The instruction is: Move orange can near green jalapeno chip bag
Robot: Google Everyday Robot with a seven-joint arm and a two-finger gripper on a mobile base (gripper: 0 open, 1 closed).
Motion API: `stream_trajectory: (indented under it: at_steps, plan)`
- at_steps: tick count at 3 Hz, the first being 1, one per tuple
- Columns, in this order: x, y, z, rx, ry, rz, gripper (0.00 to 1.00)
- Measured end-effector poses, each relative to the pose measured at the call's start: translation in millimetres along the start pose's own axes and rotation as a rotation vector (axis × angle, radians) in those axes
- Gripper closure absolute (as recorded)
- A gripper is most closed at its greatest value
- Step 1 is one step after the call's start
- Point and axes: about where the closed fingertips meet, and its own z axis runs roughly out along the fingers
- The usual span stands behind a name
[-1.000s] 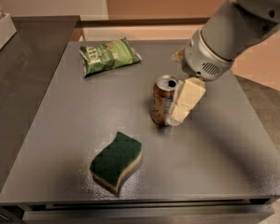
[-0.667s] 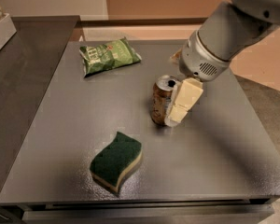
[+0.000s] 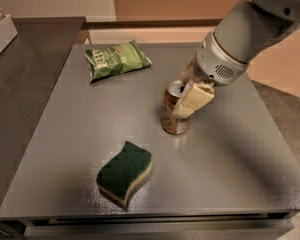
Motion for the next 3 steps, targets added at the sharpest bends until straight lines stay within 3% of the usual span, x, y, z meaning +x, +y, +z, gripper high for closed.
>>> stream_trajectory:
  at_steps: [1,2,3]
  plan:
    - [1,-1,-4,-0.003,-0.003,0.007,0.65]
    - [-5,-18,-16,0.016,-0.005,0.008,0.95]
    - [-15,-40,-23,0.038,-0.006,0.005,1.00]
